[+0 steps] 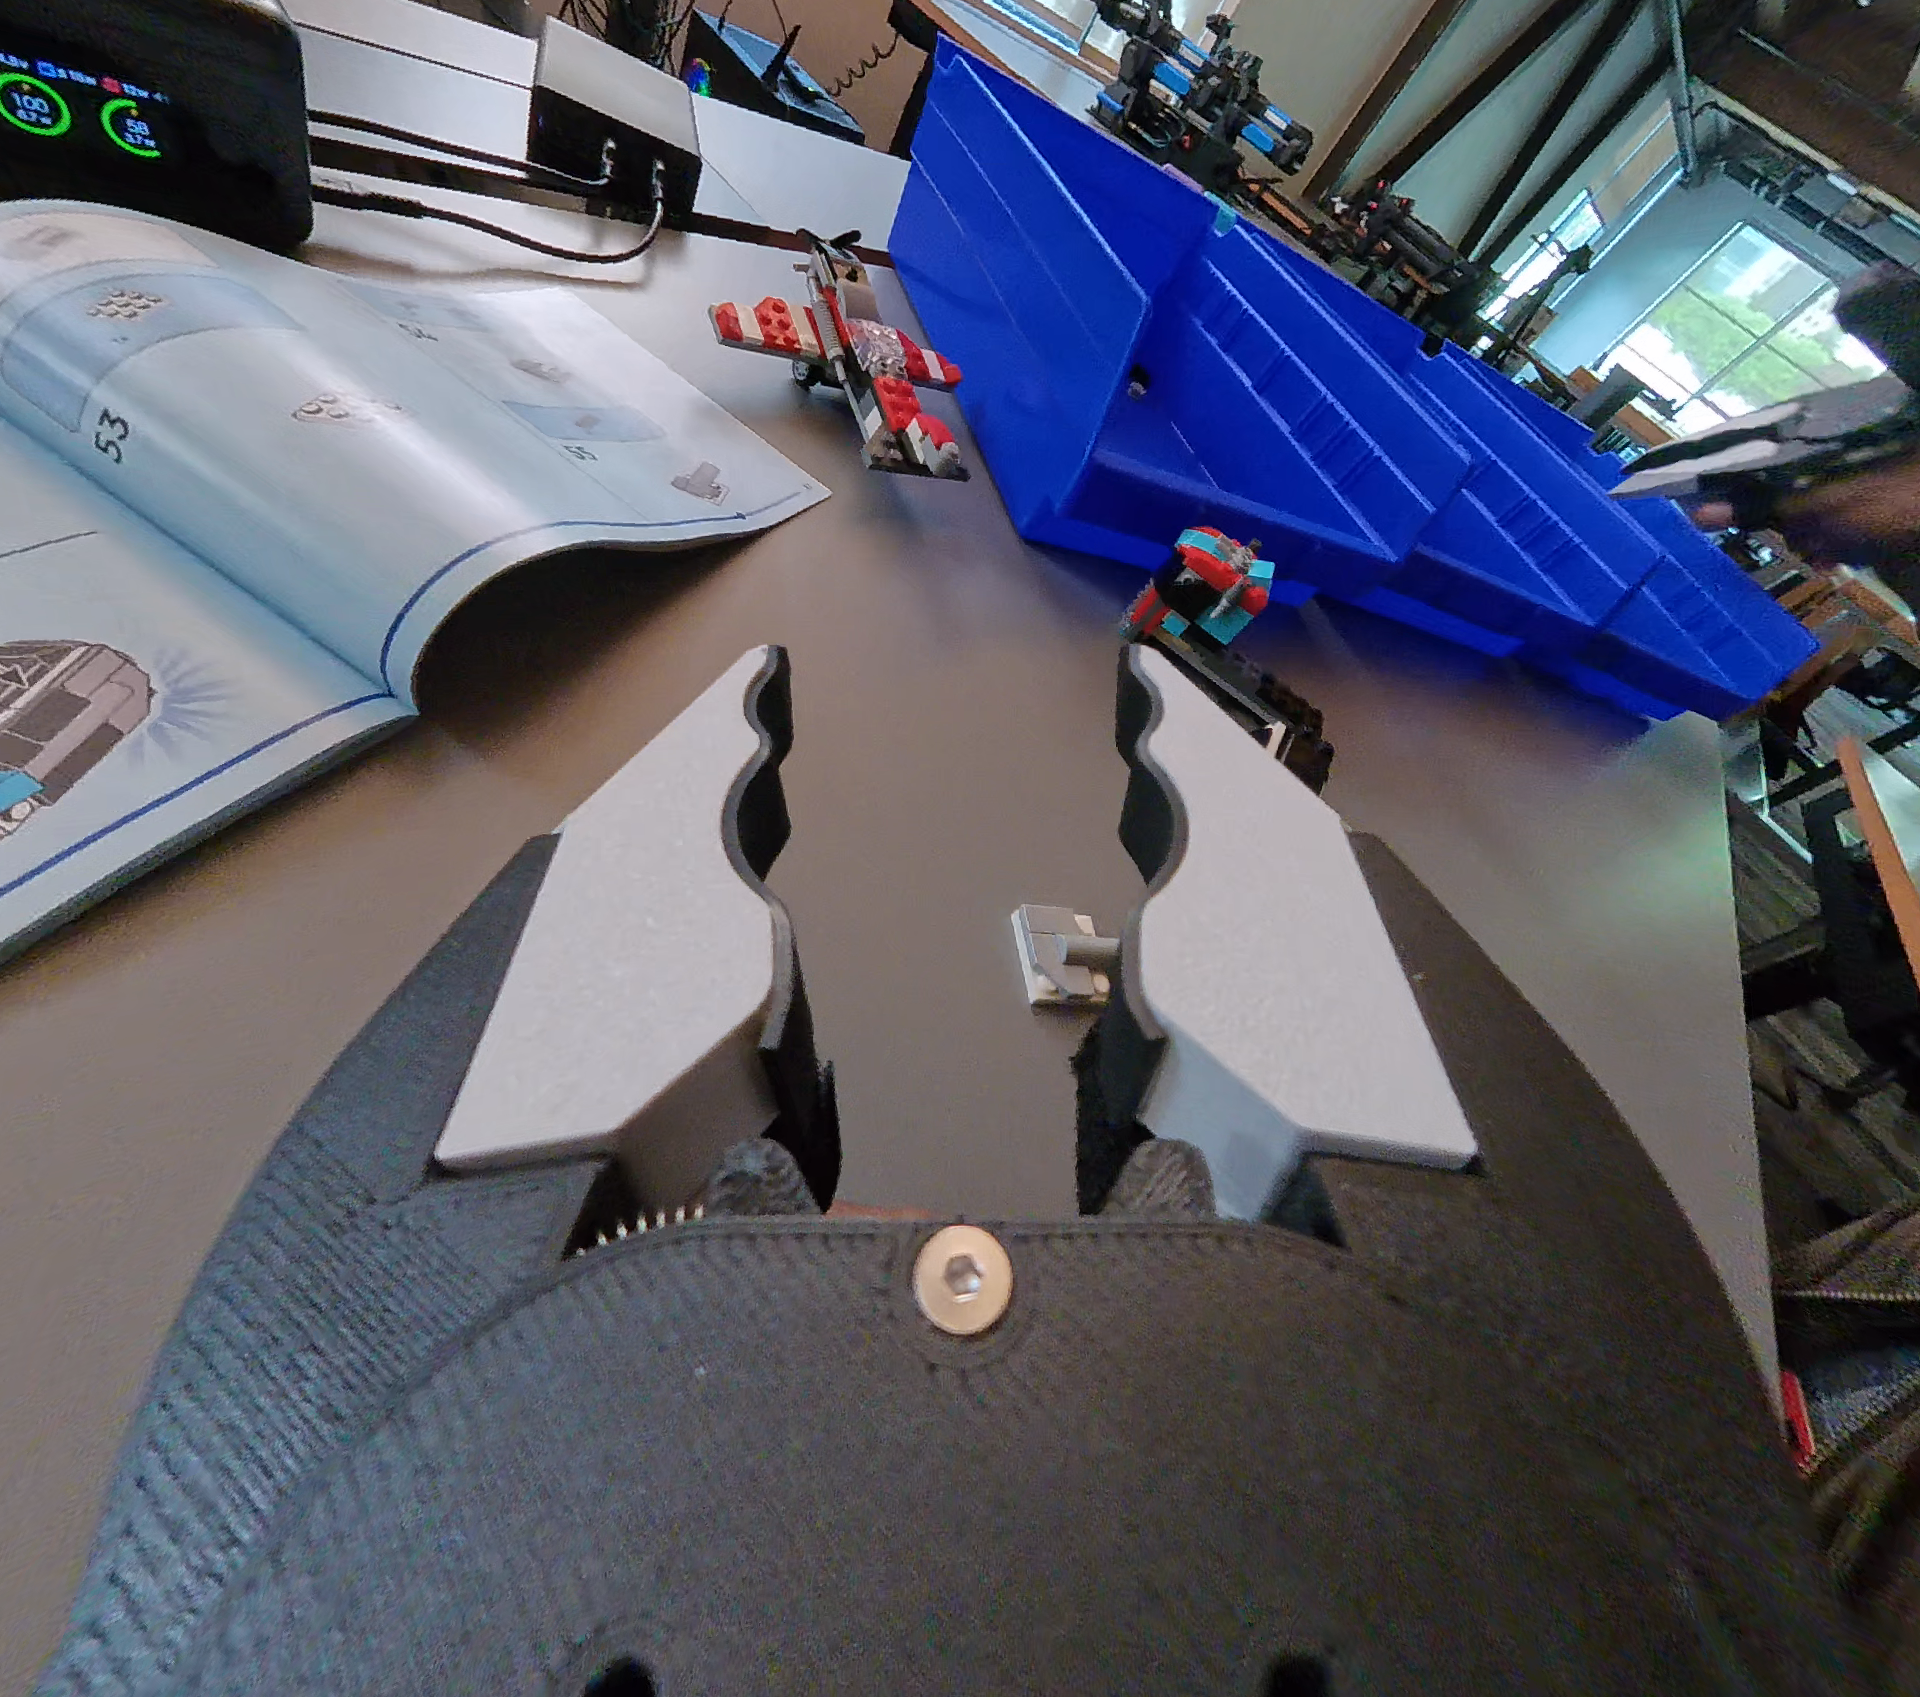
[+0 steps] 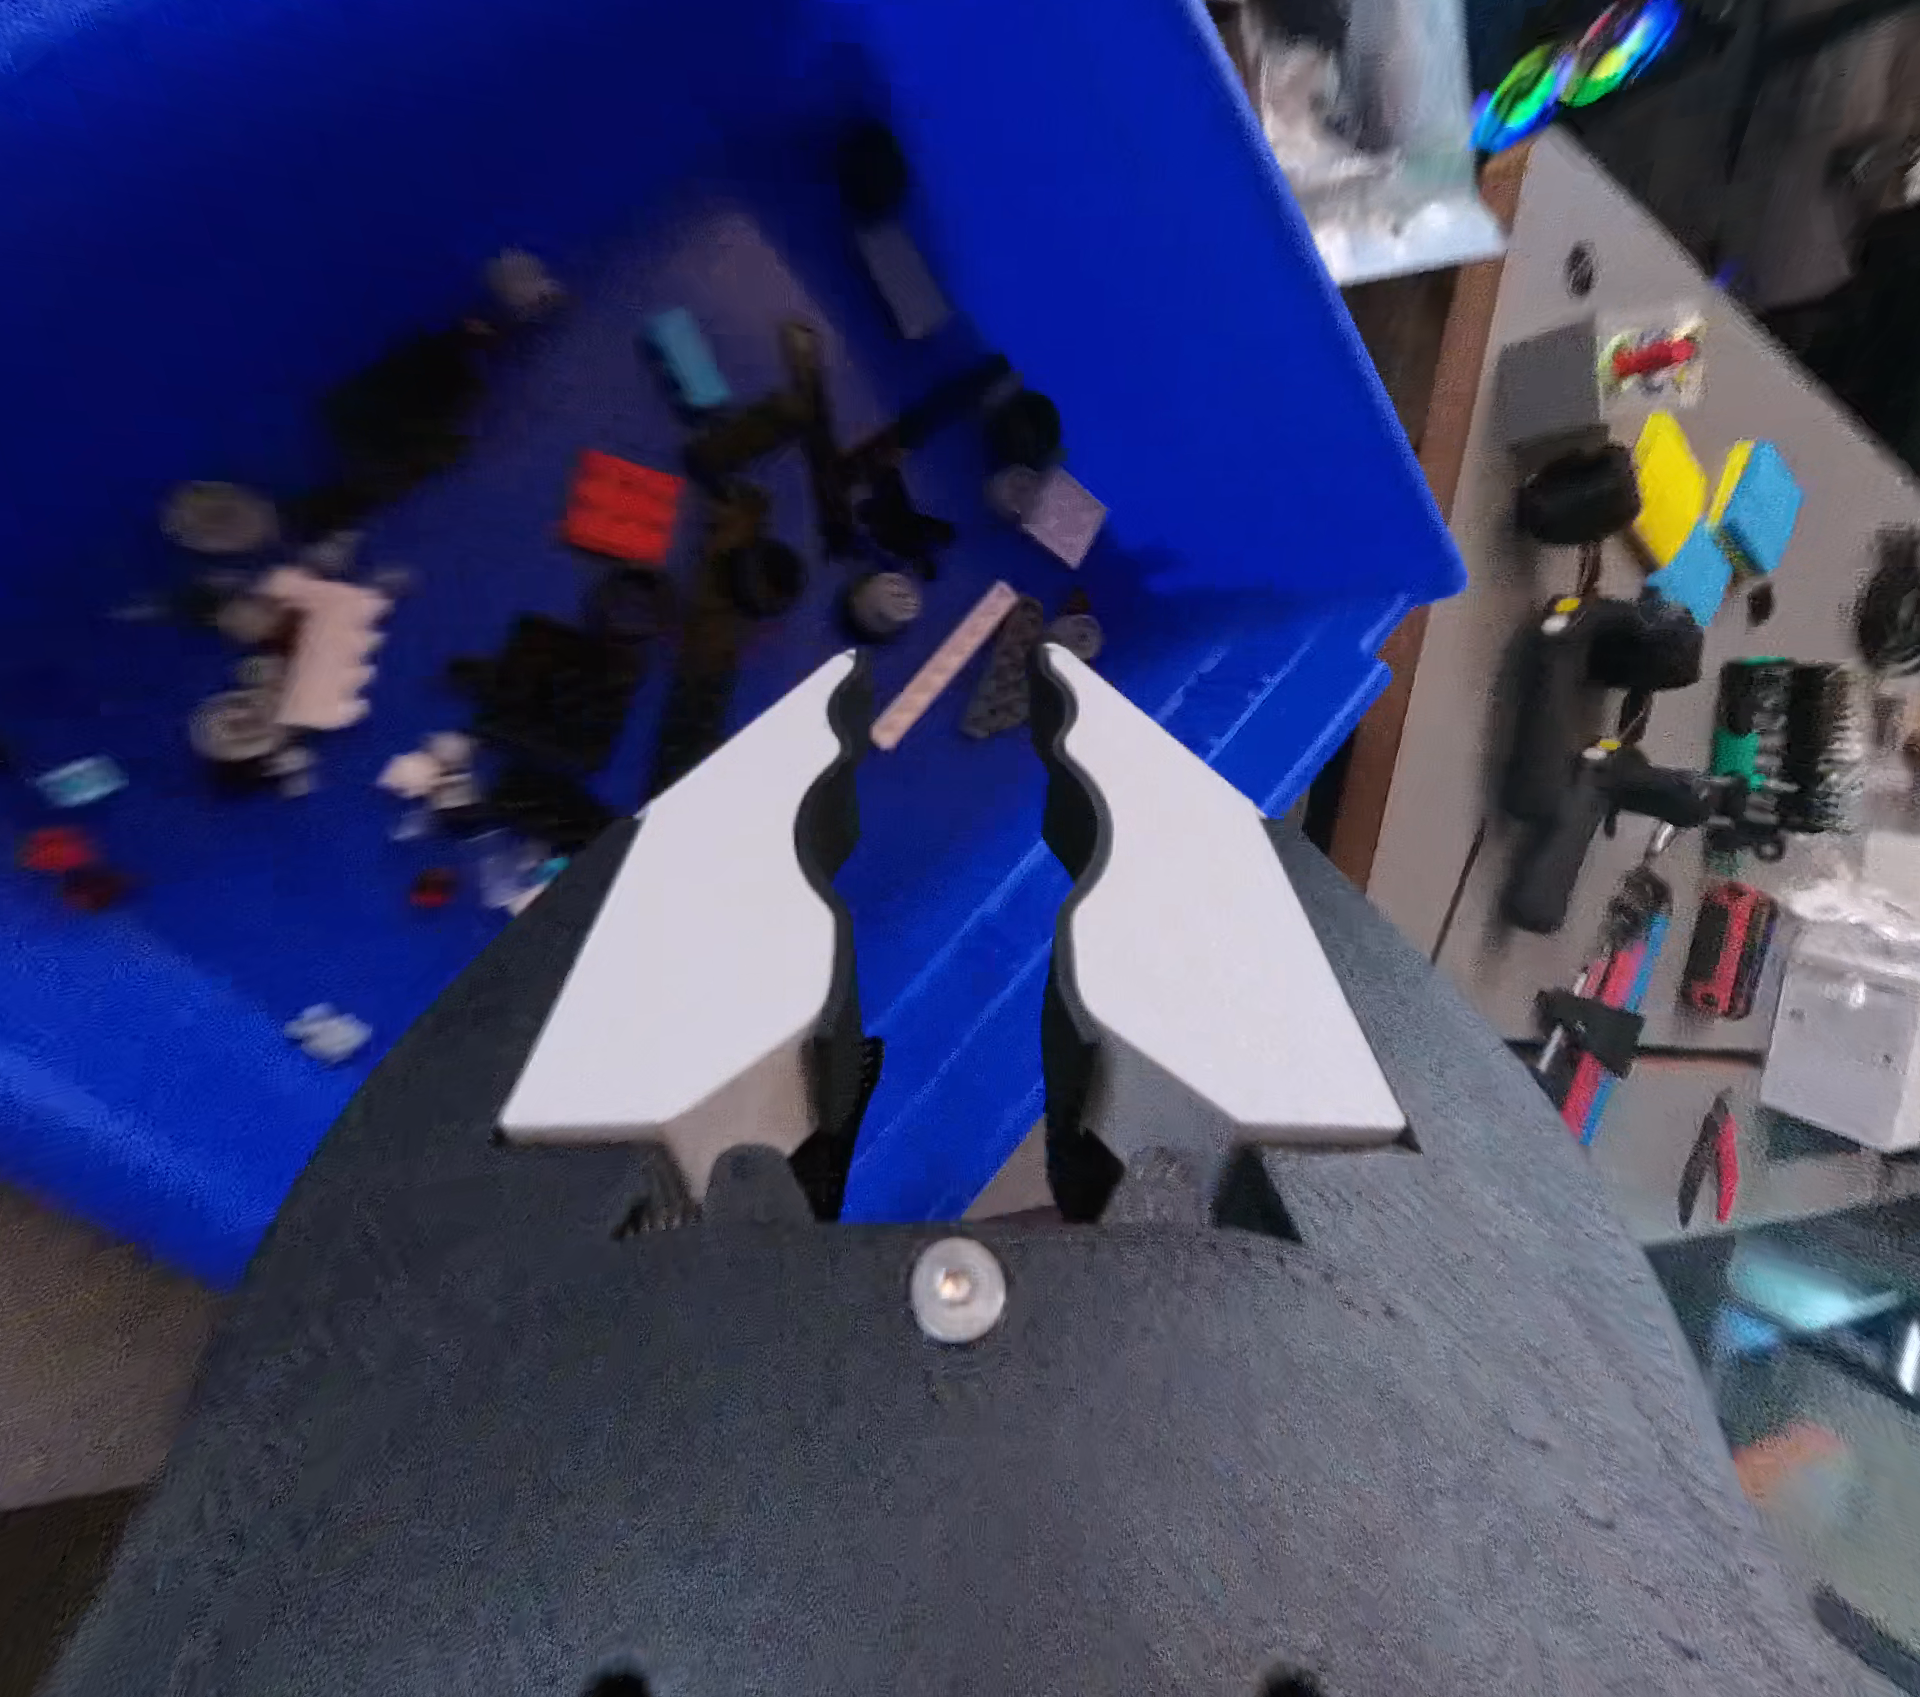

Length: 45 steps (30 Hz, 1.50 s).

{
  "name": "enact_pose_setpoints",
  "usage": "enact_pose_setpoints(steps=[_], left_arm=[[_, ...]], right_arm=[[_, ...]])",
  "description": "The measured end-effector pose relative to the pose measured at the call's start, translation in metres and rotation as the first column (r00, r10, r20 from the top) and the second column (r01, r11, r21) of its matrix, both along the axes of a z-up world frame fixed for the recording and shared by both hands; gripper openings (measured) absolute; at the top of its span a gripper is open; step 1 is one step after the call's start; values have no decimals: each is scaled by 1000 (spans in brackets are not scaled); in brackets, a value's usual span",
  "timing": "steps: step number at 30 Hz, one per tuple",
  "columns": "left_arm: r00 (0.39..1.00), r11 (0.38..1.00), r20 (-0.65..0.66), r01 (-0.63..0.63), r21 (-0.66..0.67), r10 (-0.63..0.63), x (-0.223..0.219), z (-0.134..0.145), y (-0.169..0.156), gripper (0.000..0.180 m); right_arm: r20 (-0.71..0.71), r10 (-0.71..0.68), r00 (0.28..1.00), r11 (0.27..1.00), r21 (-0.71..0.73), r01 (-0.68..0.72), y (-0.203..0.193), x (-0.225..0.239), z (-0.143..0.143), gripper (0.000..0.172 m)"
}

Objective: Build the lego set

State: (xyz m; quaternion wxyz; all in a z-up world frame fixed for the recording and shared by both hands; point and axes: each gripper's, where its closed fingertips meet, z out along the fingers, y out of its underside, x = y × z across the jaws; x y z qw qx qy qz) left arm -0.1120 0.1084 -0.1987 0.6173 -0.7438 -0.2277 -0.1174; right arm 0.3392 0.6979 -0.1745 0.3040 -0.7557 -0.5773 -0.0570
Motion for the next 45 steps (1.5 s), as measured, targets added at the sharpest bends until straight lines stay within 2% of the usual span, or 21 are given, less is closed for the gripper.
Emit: enact_pose_setpoints(steps=[4,8,12,21,29,34,35,39,42,45], left_arm=[[999,1000,-38,5,4,-5,3,3,1,64],[1000,996,-30,-1,85,4,5,14,-9,62],[1000,987,29,-2,160,-3,5,21,-20,62],[1000,984,7,29,173,-30,16,24,-26,61],[1000,986,-3,31,167,-31,19,23,-26,60],[999,985,8,34,167,-36,19,23,-26,60],[999,985,7,35,166,-36,19,23,-26,60],[999,985,5,37,166,-38,19,23,-26,60],[999,985,-3,36,169,-36,20,24,-26,60],[999,985,-11,43,164,-41,22,23,-26,59]], right_arm=[[174,-71,982,989,-114,92,50,2,-30,31],[252,-103,962,972,-181,151,65,3,-49,32],[247,-154,957,956,-206,207,74,1,-60,32],[335,-194,922,946,-185,267,83,0,-71,31],[358,-212,909,913,-260,315,86,-6,-83,30],[354,-209,912,901,-292,320,84,-12,-85,20],[350,-207,914,899,-300,318,82,-13,-86,13],[352,-214,911,912,-262,315,82,-11,-82,7],[320,-222,921,920,-243,306,78,-11,-68,7],[238,-209,948,939,-222,263,64,-18,-42,7]])
